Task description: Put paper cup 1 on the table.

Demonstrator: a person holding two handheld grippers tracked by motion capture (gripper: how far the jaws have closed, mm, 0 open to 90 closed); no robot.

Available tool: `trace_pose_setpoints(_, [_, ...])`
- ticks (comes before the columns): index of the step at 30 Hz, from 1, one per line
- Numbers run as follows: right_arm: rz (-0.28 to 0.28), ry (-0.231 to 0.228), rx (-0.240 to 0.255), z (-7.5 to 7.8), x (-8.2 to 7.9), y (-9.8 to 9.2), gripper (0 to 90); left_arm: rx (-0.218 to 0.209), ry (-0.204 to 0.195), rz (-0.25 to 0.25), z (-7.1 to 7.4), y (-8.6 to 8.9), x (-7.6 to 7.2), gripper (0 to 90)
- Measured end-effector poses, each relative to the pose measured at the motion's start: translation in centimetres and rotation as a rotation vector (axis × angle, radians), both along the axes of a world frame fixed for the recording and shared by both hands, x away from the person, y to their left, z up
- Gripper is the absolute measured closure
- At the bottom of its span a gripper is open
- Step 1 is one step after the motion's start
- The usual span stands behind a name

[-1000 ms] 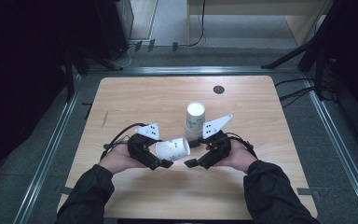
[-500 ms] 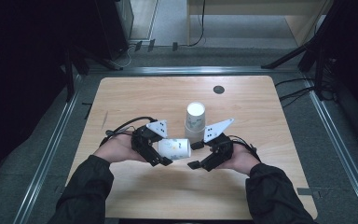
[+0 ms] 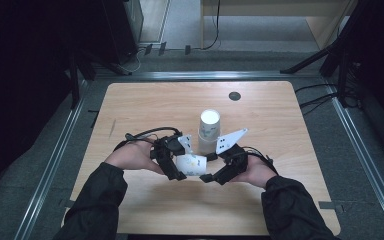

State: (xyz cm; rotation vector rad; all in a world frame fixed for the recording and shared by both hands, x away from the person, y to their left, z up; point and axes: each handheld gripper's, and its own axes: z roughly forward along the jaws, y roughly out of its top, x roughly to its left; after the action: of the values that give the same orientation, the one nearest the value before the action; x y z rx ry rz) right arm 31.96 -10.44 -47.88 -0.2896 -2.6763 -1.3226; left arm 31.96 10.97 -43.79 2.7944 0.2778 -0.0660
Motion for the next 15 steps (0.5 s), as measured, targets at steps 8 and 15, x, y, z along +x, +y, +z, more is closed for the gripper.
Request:
trace_pose_setpoints(8, [0.027, -0.001, -0.034, -0.9, -0.1, 1.3, 26.2, 0.046, 0.038, -0.002, -1.1, -0.7, 0.1, 24.5])
trace_pose_setpoints(15, [0.028, -0.001, -0.041, -1.0, -0.2, 1.6, 28.5, 0.062, 0.056, -0.011, -2.0, -1.4, -0.1, 24.5])
